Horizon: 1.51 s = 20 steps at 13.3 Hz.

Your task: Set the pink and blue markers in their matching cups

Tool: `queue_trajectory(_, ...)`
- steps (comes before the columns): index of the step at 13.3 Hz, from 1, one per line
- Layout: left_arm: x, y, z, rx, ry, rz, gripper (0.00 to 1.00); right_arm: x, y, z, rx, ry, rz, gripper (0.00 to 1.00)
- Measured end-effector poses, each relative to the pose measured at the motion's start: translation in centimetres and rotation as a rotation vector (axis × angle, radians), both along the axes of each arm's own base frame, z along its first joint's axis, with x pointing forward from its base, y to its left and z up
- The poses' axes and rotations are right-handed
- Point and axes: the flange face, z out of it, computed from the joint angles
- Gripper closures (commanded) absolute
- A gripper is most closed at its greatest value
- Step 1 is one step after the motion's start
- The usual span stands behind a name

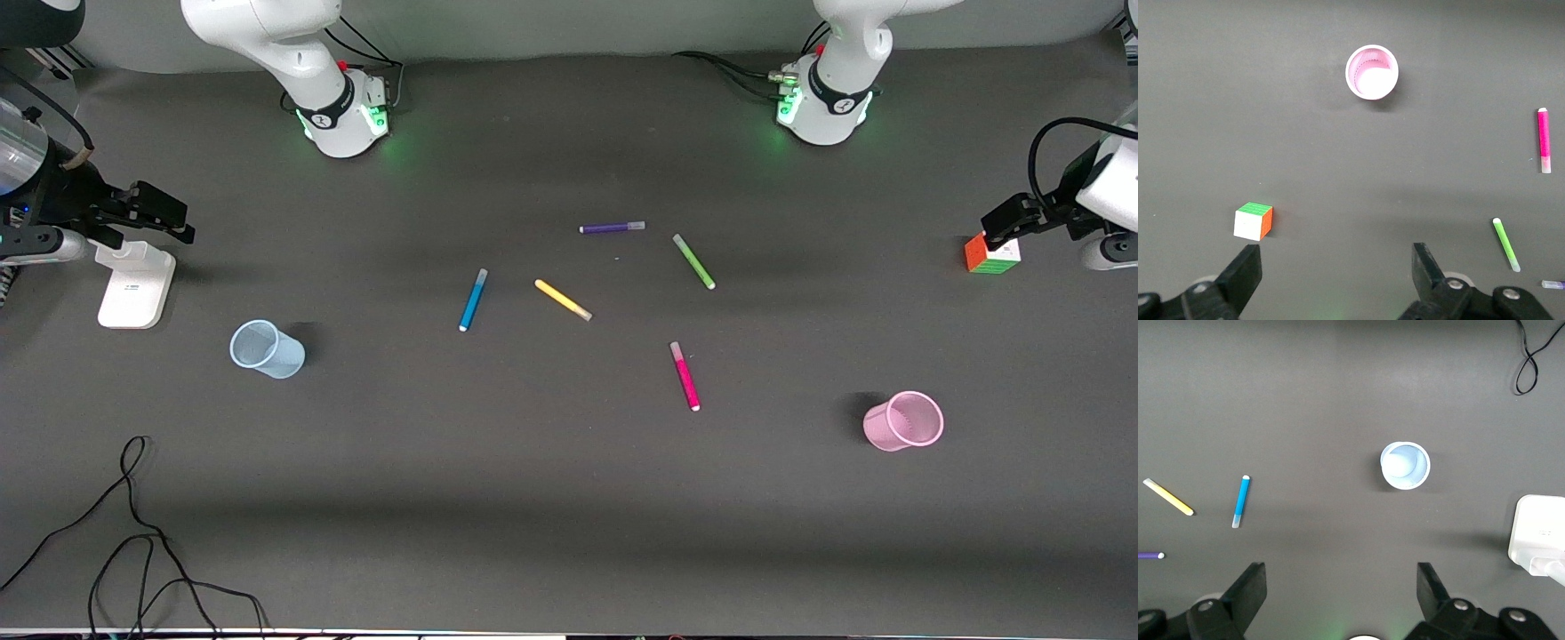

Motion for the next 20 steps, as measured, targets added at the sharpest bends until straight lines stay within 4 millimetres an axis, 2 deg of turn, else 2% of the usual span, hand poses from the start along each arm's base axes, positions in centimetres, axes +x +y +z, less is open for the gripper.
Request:
queue_trajectory(3, 0.5, 0.1, 0.7, -0.004, 0.006, 0.0, 0.0, 0.0, 0.1, -0.1, 0.0, 0.002, 0.002, 0.01)
queue_trajectory(5, 0.7, 0.0, 0.7, -0.012, 0.005, 0.0, 0.0, 0.5, 1.0, -1.4, 0.019, 0.039, 0.004, 0.01)
queue_trajectory(7, 0.7, -0.1, 0.7, -0.017, 0.006, 0.0, 0.0, 1.4, 3.6, -5.0, 0.067, 0.145, -0.002, 0.01)
queue_trajectory(8, 0.7, -0.1, 0.7, -0.019, 0.007, -0.001, 0.0, 2.0, 5.8, -7.5, 0.076, 0.206, 0.006, 0.01)
queue_trajectory(10, 0.9, -0.8, 0.1, -0.025, 0.021, -0.012, 0.0, 3.2, 11.5, -13.4, 0.084, 0.316, 0.044, 0.01)
queue_trajectory(11, 1.2, -1.7, -0.7, -0.029, 0.043, -0.026, 0.0, 3.8, 14.2, -16.4, 0.09, 0.365, 0.051, 0.01)
queue_trajectory(13, 2.2, -5.5, -3.8, -0.029, 0.1, -0.013, 0.0, 5.2, 17.4, -23.0, 0.116, 0.468, 0.026, 0.01)
queue_trajectory(16, 3.8, -14.3, -10.8, -0.004, 0.162, 0.045, 0.0, 6.4, 19.0, -33.1, 0.11, 0.593, -0.033, 0.01)
queue_trajectory(18, 4.5, -19.9, -16.0, 0.007, 0.169, 0.08, 0.0, 6.3, 20.3, -38.1, 0.078, 0.619, -0.07, 0.01)
queue_trajectory(20, 5.6, -22.9, -21.7, -0.017, 0.17, 0.137, 0.0, 5.9, 21.6, -41.6, 0.055, 0.624, -0.112, 0.05)
